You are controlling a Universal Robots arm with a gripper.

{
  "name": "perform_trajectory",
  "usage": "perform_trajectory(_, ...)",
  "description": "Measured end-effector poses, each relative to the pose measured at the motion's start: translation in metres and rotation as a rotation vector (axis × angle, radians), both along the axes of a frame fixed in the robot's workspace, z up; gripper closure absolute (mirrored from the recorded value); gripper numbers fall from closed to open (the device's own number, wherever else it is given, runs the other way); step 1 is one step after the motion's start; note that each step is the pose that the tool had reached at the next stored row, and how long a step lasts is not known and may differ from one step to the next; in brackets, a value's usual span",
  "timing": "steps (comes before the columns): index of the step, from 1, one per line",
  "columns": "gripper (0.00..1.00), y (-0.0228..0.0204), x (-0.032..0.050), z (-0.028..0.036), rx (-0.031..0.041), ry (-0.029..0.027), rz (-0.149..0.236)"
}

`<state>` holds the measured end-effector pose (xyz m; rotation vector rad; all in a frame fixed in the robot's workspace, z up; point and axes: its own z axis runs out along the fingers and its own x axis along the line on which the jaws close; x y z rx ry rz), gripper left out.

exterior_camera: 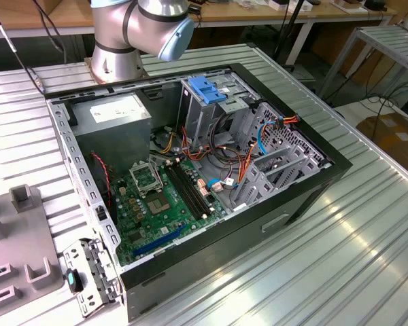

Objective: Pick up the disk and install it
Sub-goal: 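Reach for the disk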

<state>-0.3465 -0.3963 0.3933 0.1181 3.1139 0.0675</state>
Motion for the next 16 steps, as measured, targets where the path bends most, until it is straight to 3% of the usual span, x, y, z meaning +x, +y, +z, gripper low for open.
perform_trajectory(16, 0.89, 0.0, -0.014, 0.0, 0.0001, -0.0001, 0.0)
